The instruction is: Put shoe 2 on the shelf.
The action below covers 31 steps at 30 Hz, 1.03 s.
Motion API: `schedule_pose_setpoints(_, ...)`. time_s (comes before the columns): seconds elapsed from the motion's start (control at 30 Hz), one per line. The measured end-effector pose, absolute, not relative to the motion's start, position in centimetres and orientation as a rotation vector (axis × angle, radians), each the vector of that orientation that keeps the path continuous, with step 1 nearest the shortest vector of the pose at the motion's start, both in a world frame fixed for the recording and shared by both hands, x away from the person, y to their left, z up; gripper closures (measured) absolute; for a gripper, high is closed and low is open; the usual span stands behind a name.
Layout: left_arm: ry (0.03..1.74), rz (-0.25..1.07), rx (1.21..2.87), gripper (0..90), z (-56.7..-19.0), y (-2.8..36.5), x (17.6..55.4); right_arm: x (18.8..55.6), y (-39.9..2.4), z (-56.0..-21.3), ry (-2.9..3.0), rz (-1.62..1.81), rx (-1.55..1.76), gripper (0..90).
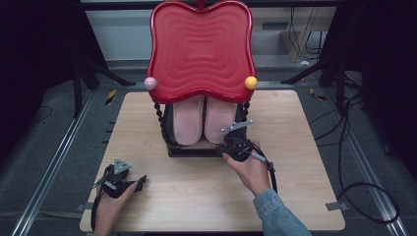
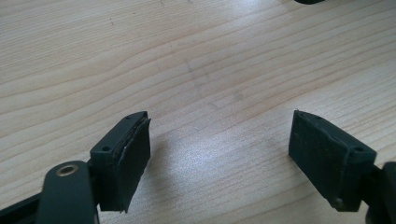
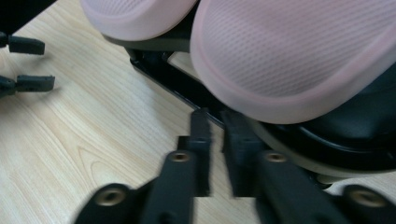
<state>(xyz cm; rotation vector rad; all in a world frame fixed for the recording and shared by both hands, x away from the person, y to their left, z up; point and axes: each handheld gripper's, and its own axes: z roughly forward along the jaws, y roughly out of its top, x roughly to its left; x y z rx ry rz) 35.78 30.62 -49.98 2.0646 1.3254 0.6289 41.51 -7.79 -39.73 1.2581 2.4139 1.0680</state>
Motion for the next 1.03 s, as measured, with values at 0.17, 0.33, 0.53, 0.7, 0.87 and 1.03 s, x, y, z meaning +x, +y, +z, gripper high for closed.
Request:
schedule_pose_setpoints(0.17, 1.325, 0.631, 2.061, 20.2, -50.0, 30.6, 35.8, 40.1, -8.3, -40.3, 2.396, 1.054, 1.235, 57.2)
schedule_pose_setpoints(0.33, 1.322, 0.624, 2.066, 19.4, -50.1, 30.5, 35.8, 38.2, -9.7, -41.5, 2.378, 1.070, 1.206, 47.7)
schedule_pose_setpoints(0.53, 1.323, 0.605, 2.064, 17.7, -50.3, 30.5, 35.9, 37.3, -13.2, -44.6, 2.290, 1.016, 1.258, 33.0)
schedule_pose_setpoints(0.7, 1.331, 0.589, 2.047, 14.2, -50.5, 30.6, 36.1, 37.4, -17.3, -47.1, 2.168, 0.967, 1.352, 20.1)
schedule_pose_setpoints(0.87, 1.334, 0.584, 2.037, 10.6, -50.7, 30.5, 36.2, 38.0, -20.0, -48.8, 2.104, 0.927, 1.453, 14.2)
schedule_pose_setpoints(1.03, 1.332, 0.585, 2.036, 8.6, -50.7, 30.5, 36.2, 38.5, -20.8, -49.9, 2.071, 0.913, 1.486, 13.7)
